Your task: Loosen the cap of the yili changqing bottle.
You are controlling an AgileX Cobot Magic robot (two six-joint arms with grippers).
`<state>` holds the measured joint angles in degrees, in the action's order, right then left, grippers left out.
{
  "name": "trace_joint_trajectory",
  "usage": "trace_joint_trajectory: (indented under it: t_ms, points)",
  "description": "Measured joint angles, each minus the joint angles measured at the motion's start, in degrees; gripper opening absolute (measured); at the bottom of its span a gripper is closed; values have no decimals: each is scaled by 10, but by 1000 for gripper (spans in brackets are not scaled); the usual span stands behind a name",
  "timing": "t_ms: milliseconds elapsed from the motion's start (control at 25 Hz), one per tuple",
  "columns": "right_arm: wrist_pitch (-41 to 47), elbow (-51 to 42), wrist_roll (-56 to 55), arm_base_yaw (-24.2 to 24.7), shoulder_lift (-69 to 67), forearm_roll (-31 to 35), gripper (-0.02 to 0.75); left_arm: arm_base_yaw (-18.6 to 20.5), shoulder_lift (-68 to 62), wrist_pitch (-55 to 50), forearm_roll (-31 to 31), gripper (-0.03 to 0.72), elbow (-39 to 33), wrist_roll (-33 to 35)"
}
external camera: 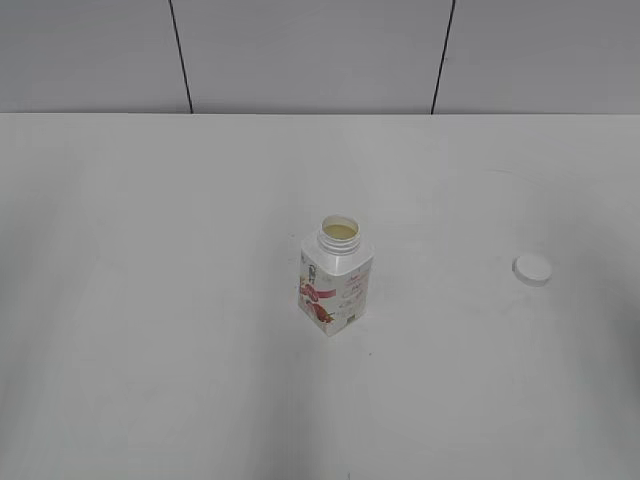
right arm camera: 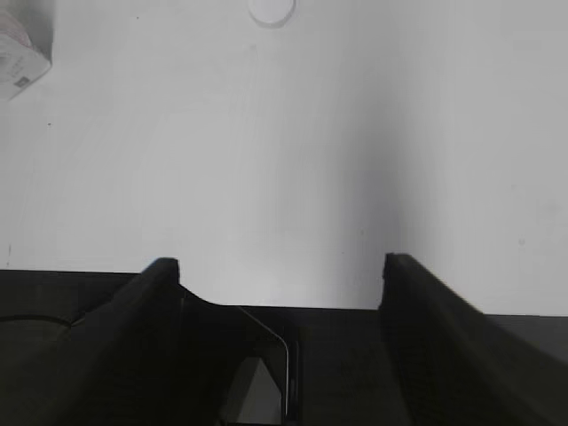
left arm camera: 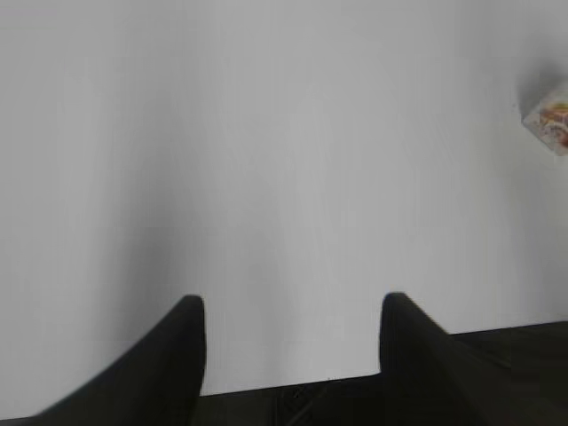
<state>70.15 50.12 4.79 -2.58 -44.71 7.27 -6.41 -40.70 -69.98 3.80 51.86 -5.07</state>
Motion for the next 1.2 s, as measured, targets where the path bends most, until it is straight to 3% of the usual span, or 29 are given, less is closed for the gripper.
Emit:
trace_joint_trajectory:
  t_ms: [520, 960, 1200]
  points:
    - [-16, -94, 27, 0, 212, 0, 552, 0, 282, -2, -35, 376, -107, 0]
    - [-50, -191, 75, 0, 439, 1, 552, 0, 409, 6, -38, 365, -172, 0]
    - [-57, -200, 75, 0, 451, 13, 552, 0, 411, 25, -43, 363, -195, 11]
